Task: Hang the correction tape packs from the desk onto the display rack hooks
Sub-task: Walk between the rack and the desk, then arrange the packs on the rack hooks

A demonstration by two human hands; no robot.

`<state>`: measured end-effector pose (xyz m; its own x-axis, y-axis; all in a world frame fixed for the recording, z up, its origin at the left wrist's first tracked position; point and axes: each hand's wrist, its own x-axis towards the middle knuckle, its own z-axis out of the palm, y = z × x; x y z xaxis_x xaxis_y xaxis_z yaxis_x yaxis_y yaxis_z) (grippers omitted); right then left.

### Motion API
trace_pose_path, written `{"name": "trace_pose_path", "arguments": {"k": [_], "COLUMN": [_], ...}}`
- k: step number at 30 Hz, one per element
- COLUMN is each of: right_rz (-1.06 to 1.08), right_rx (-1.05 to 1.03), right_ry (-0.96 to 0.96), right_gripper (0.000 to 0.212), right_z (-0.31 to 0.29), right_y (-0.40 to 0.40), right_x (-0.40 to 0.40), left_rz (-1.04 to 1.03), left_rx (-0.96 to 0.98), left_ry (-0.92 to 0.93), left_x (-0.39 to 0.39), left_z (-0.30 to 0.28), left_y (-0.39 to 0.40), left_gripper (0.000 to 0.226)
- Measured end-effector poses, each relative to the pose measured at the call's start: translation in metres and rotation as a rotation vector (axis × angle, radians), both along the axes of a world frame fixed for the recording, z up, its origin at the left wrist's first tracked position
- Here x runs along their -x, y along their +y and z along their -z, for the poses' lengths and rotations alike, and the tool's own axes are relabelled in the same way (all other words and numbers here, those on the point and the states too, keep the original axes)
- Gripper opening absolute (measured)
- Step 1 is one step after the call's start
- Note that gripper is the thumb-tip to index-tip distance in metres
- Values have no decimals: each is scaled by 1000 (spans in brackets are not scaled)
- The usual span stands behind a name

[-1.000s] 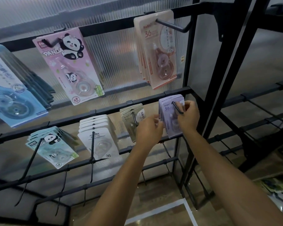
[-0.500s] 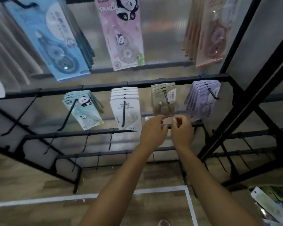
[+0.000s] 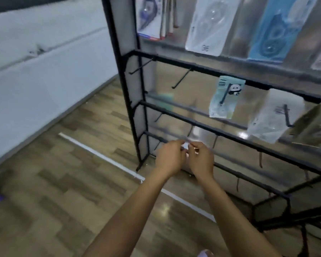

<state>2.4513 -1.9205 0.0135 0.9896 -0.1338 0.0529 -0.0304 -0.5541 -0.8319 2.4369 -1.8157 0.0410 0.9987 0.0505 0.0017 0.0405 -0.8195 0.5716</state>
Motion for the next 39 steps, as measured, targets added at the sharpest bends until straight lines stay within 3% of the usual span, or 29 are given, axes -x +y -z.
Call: {"name": "trace_pose_path", "arguments": {"k": [6,15,19,31,39], "right_rz": [-311,-867,-954,-1236,-1350], "right_rx": [43,161,171,160,155], "right_ry": [13,-62,-24,25,47], "right_gripper": [27,22,33,36,36], "right_z": [-2,3,11,-4,7], "right_y": [164,382,475,736,893], "right_x": [56,115,124,111,130], "left_rz": [-272,-709,-882,-1232,-1337], "left_rx": [21,-104,-87,-81,-73], "left_ry": [-2,71,103,125,139], "left_x": [83,184,201,200,230], "left_z": [12,25,25,9,19], "left_y": [166,364,442,666,817], "left_gripper": [30,34,35,38,45]}}
